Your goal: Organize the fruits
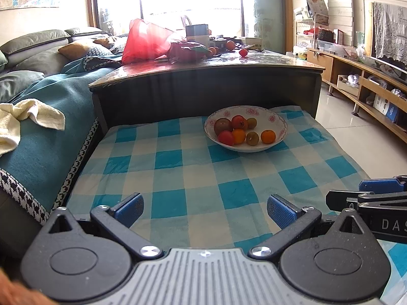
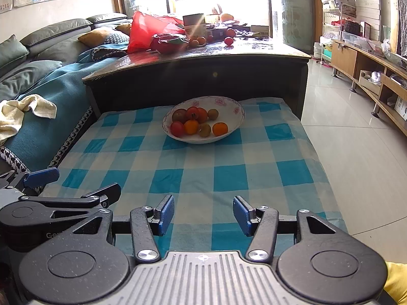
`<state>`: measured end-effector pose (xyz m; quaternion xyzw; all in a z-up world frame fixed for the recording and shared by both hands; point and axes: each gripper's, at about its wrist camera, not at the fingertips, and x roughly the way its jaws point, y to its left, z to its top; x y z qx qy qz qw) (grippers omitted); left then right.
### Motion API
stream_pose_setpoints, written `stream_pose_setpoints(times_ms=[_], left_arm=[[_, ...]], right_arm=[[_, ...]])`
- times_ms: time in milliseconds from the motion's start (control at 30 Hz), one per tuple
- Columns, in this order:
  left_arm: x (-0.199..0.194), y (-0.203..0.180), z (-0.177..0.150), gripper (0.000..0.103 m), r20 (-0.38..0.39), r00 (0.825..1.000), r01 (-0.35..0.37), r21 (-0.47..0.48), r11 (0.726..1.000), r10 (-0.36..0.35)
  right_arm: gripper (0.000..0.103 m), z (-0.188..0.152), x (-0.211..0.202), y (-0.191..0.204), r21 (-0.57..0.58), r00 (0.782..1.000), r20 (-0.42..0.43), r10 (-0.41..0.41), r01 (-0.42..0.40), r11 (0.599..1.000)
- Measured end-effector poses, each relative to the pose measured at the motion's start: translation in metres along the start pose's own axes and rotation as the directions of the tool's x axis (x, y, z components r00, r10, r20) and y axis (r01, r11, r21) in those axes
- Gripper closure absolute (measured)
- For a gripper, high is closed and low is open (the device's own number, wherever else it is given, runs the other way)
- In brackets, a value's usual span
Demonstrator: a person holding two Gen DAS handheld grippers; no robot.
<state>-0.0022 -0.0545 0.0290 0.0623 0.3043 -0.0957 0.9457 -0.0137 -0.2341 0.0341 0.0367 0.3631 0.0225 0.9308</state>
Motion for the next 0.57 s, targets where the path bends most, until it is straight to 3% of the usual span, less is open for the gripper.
stream_pose_setpoints(times_ms=[567], left_arm=[[0.0016,0.0023,-0.0012,0.0,-0.017,1.0,-0.019,-0.022,1.0,0.019]], right_arm=[[0.052,-0.0012,0.0013,0.0006,-0.001,1.0,-0.004,-0.001,0.001,1.0]])
